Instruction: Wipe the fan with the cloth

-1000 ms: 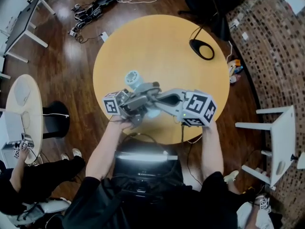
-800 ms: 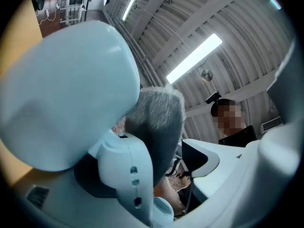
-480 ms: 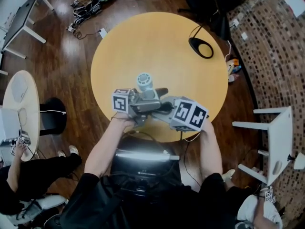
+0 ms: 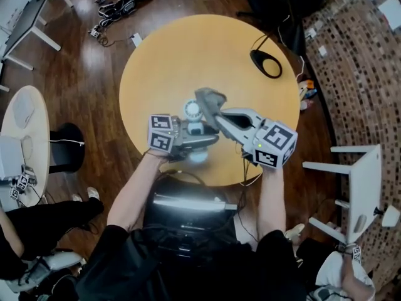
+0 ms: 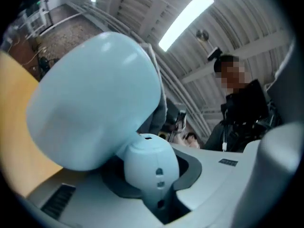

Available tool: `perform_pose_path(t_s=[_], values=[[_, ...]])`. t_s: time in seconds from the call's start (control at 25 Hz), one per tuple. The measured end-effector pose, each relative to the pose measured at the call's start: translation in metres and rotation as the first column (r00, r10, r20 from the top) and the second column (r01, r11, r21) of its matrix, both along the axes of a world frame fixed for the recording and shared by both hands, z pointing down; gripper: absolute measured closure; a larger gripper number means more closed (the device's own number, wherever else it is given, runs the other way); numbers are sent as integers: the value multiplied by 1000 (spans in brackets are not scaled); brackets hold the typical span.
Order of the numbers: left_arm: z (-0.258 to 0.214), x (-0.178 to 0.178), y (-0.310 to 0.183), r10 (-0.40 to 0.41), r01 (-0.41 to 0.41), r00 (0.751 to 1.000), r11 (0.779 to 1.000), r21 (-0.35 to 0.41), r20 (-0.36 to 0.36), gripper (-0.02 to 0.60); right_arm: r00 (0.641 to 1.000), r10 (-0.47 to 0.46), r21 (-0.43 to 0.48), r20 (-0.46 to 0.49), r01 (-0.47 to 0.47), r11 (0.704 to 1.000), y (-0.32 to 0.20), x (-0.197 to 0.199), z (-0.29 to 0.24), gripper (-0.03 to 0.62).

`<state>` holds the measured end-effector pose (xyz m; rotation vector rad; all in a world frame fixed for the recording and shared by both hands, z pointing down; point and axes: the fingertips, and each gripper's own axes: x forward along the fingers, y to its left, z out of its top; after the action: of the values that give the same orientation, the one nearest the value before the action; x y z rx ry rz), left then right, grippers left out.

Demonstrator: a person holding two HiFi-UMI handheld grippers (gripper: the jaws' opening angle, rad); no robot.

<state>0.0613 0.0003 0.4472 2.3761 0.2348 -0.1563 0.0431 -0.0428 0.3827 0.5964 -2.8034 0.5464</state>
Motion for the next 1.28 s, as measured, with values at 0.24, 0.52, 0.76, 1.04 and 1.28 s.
perform_pose_path(t_s=[0.24, 0.52, 0.76, 1.04, 1.28], values=[[19, 10, 10, 24, -68, 976, 979, 194, 218, 486, 997, 44, -139, 63, -35, 990, -28, -2, 29, 566], [65, 7, -2, -73, -85, 895, 941, 328, 440, 491, 960, 244, -391, 136, -174, 904, -57, 30, 74, 566], [137, 0, -45, -336, -121, 713, 806, 580, 616, 534, 919, 360, -599, 160, -200, 775, -58, 33, 134, 566], [206, 27, -39, -395, -111, 736, 730, 674, 549, 532, 836, 507, -768, 208, -182, 614, -48, 48, 201, 568], [242, 38, -19, -302, -145, 793, 750, 645, 529, 373, 847, 519, -807, 119, -222, 547, -34, 53, 227, 566]])
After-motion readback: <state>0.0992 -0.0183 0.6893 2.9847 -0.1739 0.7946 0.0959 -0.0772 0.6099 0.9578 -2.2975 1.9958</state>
